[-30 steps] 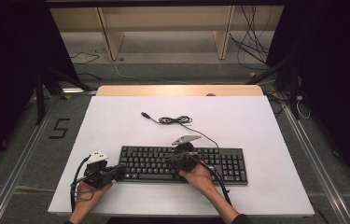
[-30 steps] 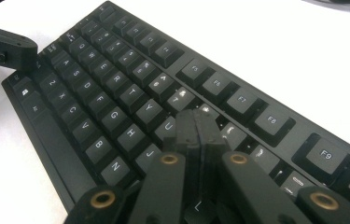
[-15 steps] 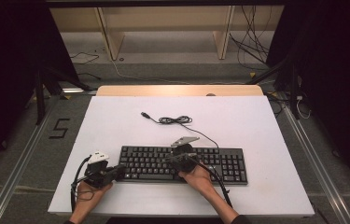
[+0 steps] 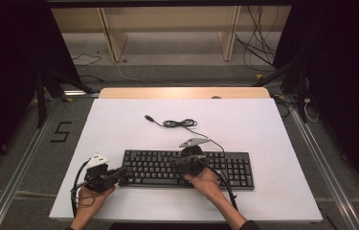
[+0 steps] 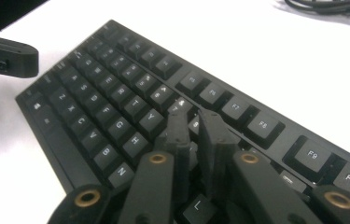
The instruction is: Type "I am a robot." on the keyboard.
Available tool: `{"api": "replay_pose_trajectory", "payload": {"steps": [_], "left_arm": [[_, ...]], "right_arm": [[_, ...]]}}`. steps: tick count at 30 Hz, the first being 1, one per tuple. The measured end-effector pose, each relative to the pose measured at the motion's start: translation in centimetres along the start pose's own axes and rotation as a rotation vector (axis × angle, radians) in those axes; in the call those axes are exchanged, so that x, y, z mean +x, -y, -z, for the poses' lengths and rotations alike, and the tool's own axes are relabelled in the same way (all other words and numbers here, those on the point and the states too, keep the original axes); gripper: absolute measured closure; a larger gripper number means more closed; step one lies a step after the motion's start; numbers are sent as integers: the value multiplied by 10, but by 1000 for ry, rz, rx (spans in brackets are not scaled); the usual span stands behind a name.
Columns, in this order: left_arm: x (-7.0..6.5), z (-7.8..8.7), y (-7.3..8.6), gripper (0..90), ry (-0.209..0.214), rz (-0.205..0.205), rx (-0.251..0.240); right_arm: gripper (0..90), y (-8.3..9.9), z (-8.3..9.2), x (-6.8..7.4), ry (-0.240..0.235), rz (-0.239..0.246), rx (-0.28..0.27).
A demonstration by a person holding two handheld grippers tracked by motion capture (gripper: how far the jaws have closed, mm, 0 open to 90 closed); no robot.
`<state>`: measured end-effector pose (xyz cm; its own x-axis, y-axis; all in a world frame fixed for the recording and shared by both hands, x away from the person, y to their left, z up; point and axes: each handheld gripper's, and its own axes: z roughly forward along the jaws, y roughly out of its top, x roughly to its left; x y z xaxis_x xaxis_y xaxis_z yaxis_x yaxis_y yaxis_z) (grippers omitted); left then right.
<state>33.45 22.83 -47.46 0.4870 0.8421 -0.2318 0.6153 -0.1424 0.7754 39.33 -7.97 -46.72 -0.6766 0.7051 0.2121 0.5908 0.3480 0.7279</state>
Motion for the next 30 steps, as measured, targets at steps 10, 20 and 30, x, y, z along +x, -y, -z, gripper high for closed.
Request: {"api": "replay_pose_trajectory", "payload": {"steps": [10,20,30], "left_arm": [[-1,4,-1,725,29,3,-42],[-1,7,-2,504,50,25,-89],[-2,10,-3,380,74,22,-142]], "right_arm": [[692,-1,7,2,-39,-1,-21],[554,-3,13,2,-65,-15,-41],[453,-1,16,6,-90,2,-36]]}}
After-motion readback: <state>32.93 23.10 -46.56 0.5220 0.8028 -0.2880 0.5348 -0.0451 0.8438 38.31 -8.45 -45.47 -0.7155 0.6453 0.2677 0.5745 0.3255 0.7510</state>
